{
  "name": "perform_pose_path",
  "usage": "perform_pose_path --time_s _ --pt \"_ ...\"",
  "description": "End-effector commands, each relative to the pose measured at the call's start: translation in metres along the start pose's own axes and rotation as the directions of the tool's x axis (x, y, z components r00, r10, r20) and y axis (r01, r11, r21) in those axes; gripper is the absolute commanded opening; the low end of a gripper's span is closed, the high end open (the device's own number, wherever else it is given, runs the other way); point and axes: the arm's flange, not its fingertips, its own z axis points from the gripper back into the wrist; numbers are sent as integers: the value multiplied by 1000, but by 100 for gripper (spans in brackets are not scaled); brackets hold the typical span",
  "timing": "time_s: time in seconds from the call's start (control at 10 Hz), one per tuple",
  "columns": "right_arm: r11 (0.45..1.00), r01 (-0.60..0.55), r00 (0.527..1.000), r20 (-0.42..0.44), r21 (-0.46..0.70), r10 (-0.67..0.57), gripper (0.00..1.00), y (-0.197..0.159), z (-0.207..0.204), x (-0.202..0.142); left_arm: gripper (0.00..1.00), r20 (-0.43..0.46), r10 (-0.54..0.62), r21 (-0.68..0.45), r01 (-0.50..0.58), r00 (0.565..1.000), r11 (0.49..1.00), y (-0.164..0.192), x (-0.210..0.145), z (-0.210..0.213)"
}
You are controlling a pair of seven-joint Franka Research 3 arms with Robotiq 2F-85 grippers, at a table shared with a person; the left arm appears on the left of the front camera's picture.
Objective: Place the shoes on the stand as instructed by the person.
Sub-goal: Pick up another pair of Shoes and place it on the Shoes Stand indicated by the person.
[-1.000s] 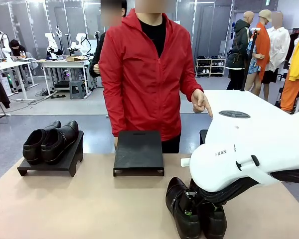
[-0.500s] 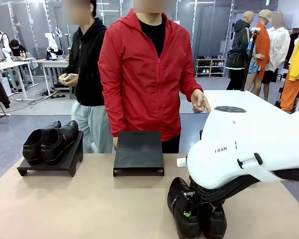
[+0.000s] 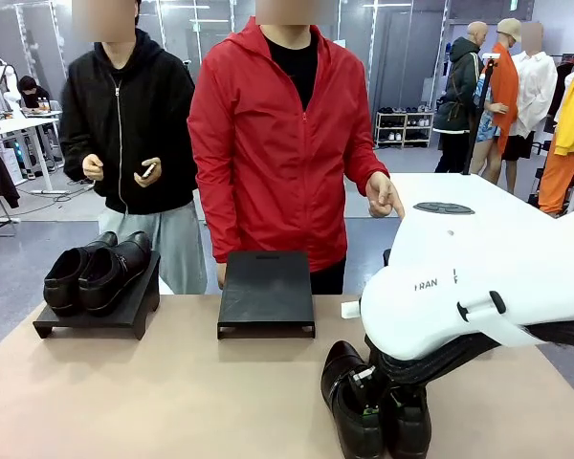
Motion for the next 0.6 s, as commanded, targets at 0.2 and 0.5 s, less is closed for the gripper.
perform_pose_path --time_s 0.2,0.5 --pt "999 38 999 0 -23 -38 0 1 3 2 100 -4 -16 -7 16 1000 1000 -2 -4 -2" --pt "996 57 997 50 -74 -53 0 2 40 -5 100 -4 -16 -7 16 1000 1000 -2 -4 -2"
